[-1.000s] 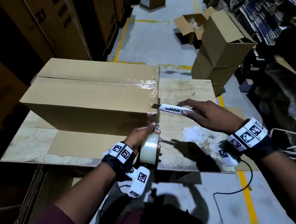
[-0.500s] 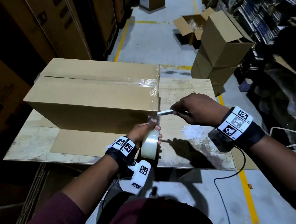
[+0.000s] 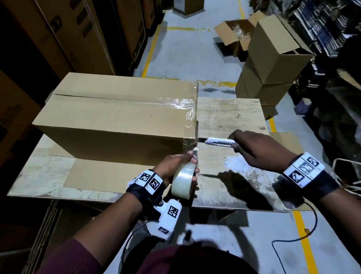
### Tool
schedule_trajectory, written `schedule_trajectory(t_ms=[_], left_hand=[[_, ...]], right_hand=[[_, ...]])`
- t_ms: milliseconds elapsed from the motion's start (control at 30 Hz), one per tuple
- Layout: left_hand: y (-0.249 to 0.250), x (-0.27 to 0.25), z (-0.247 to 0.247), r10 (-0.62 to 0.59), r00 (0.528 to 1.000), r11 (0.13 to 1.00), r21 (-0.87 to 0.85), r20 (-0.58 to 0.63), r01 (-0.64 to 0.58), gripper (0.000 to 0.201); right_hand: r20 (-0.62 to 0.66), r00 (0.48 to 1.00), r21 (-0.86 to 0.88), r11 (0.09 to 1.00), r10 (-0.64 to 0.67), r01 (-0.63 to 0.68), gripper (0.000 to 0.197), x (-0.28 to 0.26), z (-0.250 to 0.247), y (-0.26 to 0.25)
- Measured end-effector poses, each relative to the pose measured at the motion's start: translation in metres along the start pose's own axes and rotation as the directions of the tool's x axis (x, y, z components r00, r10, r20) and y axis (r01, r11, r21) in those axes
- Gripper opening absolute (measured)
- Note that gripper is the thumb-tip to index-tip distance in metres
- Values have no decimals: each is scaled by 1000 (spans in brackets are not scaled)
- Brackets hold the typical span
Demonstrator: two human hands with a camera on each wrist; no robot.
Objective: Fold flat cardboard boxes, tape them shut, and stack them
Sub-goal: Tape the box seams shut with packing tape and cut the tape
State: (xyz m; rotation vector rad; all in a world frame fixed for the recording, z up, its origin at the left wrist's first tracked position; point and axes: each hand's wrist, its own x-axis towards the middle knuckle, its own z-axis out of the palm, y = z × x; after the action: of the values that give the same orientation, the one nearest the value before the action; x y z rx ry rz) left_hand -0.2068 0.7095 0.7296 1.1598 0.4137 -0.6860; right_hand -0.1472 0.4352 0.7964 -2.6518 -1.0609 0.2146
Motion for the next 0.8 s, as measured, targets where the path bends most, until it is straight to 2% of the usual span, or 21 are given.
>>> schedule_trajectory(t_ms=[100, 167, 233, 367, 467, 533, 633, 733, 800], left_hand=[[1, 0, 0, -20, 999, 1000, -18, 50, 20, 29], [2, 1, -1, -24, 998, 1000, -10, 54, 25, 28], [1, 1, -3, -31, 998, 1000, -3, 56, 31, 28], [-2, 4, -10, -52, 995, 999, 8, 81, 51, 26], [-9, 6, -10, -107, 983, 994, 15, 147, 106, 27], [-17, 11, -11, -140, 978, 990, 25, 151, 138, 29], [-25, 20, -7, -141, 980, 990, 4, 137, 142, 23], [-29, 32, 2, -123, 985, 992, 3, 122, 123, 11], [-29, 40, 12, -116, 985, 993, 19, 132, 114, 11]], right_hand=[[-149, 989, 129, 991, -21, 40, 16, 1, 24, 1], [-181, 982, 85, 994, -51, 67, 23, 15, 41, -6], [-163, 983, -2, 997, -81, 82, 30, 28, 56, -10], [-118, 991, -69, 996, -65, 57, 20, 36, 76, -7], [-4, 999, -128, 991, 41, -41, 22, 33, 89, 4], [79, 987, -143, 981, 140, -128, 21, 25, 100, 14], [125, 935, -74, 943, 332, -325, 19, 9, 124, 41], [65, 816, 34, 816, 574, -577, 31, 2, 146, 73], [17, 744, 100, 739, 668, -666, 34, 2, 157, 87]])
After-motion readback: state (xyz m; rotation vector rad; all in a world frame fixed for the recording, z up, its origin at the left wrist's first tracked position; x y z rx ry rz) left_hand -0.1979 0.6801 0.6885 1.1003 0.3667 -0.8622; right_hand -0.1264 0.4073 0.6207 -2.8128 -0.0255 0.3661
